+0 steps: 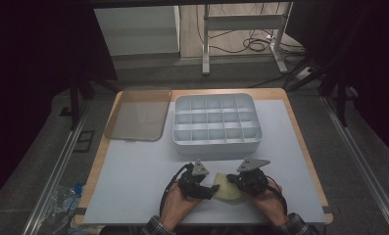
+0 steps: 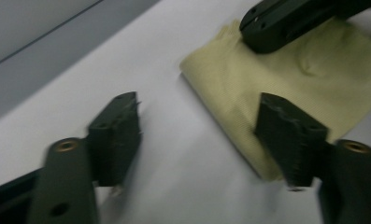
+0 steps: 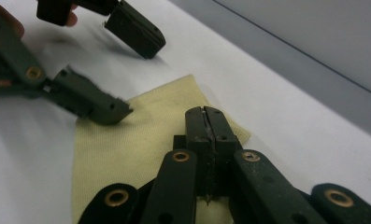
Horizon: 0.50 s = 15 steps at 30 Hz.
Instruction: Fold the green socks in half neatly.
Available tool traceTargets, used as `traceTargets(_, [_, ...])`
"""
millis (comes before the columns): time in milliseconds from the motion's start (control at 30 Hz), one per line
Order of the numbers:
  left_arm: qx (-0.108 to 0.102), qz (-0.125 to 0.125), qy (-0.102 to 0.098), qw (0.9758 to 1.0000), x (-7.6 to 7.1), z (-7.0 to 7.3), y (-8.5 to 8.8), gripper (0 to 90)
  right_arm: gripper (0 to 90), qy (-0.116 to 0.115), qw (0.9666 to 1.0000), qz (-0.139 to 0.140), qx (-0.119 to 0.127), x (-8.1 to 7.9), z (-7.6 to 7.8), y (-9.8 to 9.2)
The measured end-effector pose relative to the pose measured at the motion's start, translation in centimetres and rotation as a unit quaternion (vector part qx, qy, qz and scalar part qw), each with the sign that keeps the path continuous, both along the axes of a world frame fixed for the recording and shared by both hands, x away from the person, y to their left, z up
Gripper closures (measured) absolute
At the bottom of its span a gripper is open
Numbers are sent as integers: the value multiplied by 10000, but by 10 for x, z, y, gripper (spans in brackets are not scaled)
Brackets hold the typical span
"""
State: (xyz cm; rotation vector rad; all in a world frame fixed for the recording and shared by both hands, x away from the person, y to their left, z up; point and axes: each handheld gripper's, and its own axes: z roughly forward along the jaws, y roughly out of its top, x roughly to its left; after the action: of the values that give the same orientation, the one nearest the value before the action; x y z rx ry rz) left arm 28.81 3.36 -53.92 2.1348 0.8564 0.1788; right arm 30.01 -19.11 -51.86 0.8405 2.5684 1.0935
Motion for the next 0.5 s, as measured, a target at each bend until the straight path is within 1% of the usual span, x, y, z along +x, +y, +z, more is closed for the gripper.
traceTargets(33, [-64, 0, 35, 10000, 1, 0, 1, 425, 894, -16, 10000, 6, 1, 0, -1, 0])
traceTargets(67, [-88, 4, 62, 9999, 2, 0, 1, 425, 894, -16, 10000, 6, 1, 0, -1, 0])
traceTargets(100, [-13, -30, 50, 10000, 3, 1, -1, 444, 894, -16, 10000, 9, -3, 0, -1, 0])
traceTargets(167, [15, -32, 60, 10000, 3, 2, -3, 461, 894, 0, 10000, 13, 13, 1, -1, 0])
traceTargets(233, [32, -72, 105, 9999, 4, 3, -4, 519, 894, 10, 10000, 21, 20, 1, -1, -1])
traceTargets(267, [72, -110, 106, 9999, 4, 3, -5, 543, 894, 1, 10000, 24, 17, 1, -1, -1])
traceTargets(300, [24, -91, 155, 9998, 5, 3, -6, 581, 893, -33, 10000, 37, 11, 0, -1, -1])
traceTargets(400, [-3, -85, 175, 9998, 5, 3, -6, 586, 893, -51, 10000, 41, 17, -1, -1, -1])
traceTargets(500, [-16, -134, 172, 9998, 6, 2, -5, 582, 893, -50, 9999, 126, 19, -6, 0, 0])
